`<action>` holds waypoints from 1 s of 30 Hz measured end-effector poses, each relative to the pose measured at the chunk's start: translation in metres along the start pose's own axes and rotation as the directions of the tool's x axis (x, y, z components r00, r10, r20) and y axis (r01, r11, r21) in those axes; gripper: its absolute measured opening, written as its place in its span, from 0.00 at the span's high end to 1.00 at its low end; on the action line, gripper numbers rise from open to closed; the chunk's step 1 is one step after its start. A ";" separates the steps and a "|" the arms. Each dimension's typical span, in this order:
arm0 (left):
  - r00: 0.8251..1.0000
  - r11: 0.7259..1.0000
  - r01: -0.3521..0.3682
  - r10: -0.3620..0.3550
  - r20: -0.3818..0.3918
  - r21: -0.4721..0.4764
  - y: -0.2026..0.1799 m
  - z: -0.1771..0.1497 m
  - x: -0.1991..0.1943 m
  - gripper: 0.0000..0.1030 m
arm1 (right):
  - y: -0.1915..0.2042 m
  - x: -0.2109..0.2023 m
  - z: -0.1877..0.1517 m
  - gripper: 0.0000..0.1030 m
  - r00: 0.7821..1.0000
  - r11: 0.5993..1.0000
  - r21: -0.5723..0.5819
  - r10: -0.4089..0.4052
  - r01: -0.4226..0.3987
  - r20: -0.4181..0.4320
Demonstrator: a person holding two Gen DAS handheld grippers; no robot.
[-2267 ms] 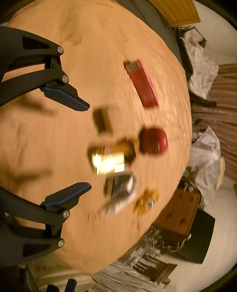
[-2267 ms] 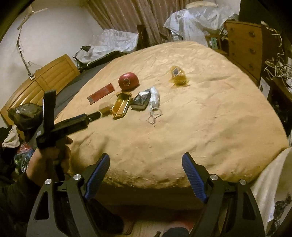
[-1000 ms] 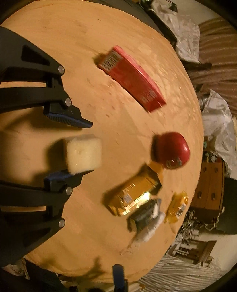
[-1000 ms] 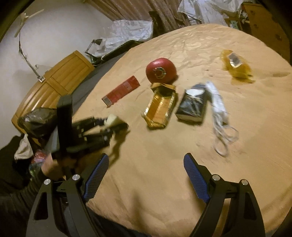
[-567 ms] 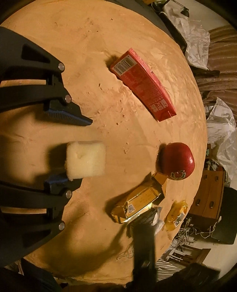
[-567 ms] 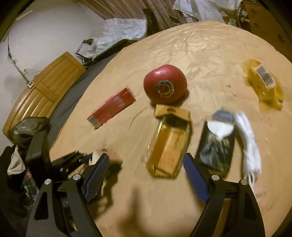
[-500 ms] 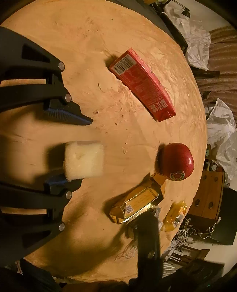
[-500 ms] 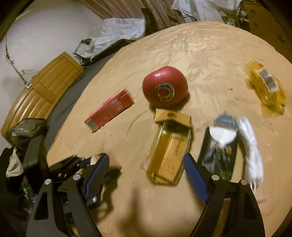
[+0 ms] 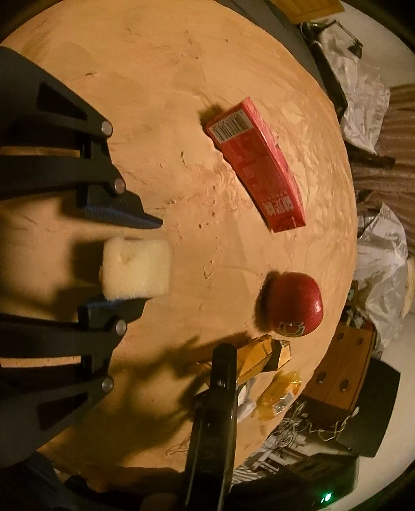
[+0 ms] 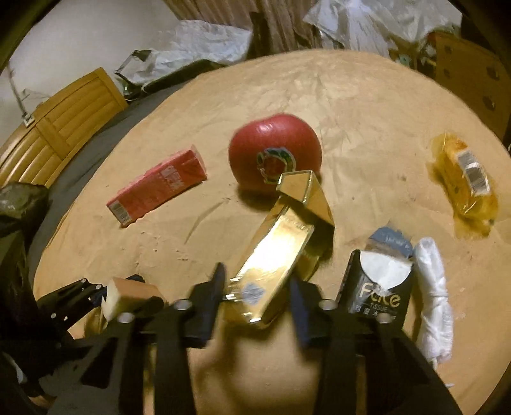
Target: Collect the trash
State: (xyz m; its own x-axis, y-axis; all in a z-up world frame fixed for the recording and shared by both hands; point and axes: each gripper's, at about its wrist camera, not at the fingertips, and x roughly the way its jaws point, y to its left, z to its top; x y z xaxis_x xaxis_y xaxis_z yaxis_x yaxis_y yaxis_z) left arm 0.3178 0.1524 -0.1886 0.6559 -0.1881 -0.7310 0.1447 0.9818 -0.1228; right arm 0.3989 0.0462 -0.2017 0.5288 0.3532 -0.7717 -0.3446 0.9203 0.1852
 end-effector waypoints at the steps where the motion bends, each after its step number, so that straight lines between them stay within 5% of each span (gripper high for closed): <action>1: 1.000 1.000 -0.012 0.012 0.007 -0.005 -0.001 -0.001 -0.002 0.70 | 0.000 -0.003 -0.002 0.72 1.000 1.000 -0.007 -0.005 0.005 0.007; 13: 0.991 0.996 -0.068 0.073 0.108 -0.057 -0.022 -0.011 -0.061 0.72 | 0.014 -0.079 -0.036 0.77 0.985 0.993 -0.111 -0.006 0.026 0.175; 30: 0.949 0.999 0.035 -0.030 0.313 -0.011 -0.097 -0.014 -0.158 0.72 | 0.011 -0.226 -0.153 0.77 0.925 0.986 -0.116 -0.071 0.122 0.374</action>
State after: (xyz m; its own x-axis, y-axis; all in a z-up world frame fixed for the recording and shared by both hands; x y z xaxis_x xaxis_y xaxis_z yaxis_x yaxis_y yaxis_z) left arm 0.1897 0.0871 -0.0706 0.8504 -0.2155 -0.4799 0.1594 0.9749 -0.1555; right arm 0.1568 -0.0493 -0.1184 0.8035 0.3242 -0.4993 -0.3647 0.9310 0.0176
